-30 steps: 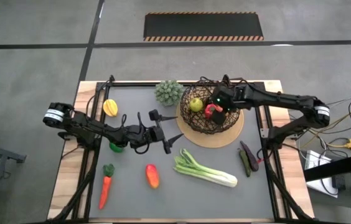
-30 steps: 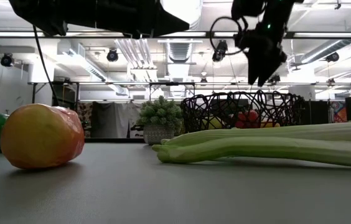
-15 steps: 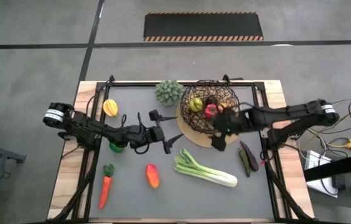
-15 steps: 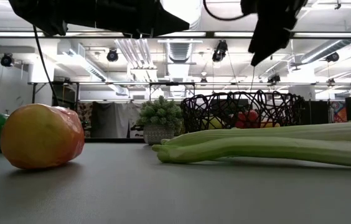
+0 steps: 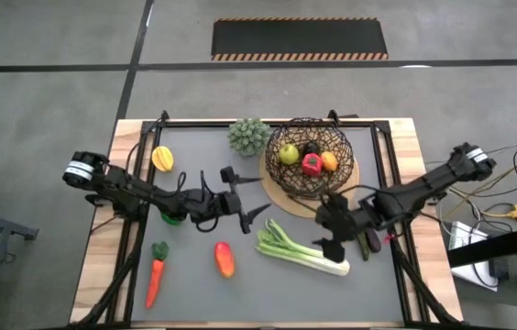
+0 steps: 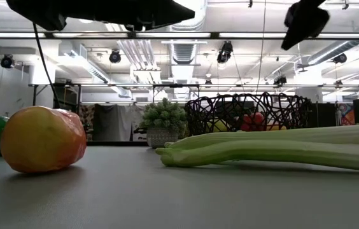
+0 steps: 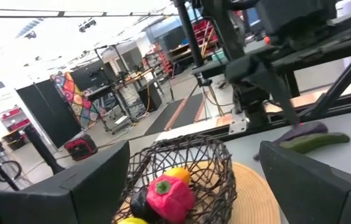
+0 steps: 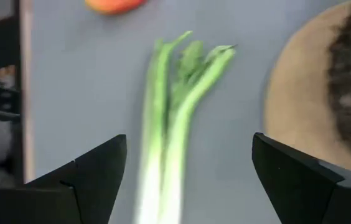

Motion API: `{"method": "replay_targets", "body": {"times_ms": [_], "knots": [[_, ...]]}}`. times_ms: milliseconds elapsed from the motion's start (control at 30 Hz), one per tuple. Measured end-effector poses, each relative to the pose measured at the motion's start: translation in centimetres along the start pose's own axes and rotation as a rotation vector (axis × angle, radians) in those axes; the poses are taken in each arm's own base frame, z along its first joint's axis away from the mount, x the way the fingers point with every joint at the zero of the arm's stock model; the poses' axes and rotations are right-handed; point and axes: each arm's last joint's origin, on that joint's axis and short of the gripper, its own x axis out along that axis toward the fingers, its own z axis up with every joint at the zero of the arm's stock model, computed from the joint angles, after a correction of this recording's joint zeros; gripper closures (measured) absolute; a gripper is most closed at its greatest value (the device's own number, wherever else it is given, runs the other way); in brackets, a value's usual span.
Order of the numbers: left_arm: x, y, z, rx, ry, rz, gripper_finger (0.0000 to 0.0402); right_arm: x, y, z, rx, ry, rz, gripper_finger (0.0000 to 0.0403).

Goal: Build produce basket
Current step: Put the green celery into the black wire basket

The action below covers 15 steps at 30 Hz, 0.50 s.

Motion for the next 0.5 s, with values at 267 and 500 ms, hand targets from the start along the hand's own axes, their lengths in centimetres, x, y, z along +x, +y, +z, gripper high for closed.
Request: {"method": "replay_targets", "body": {"times_ms": [267,500], "knots": [[-0.7,-1.1,0.6,-0.005,-0.019,-0.043,0.0063,1.8,2.8,-1.5,0.020,-0.020,0.025,0.0076],[-1.3,-1.7,1.1,-0.010,-0.034,-0.070,0.0063,6.9,3.9,-2.9,-0.038,0.096,-0.068,0.0076]]}}
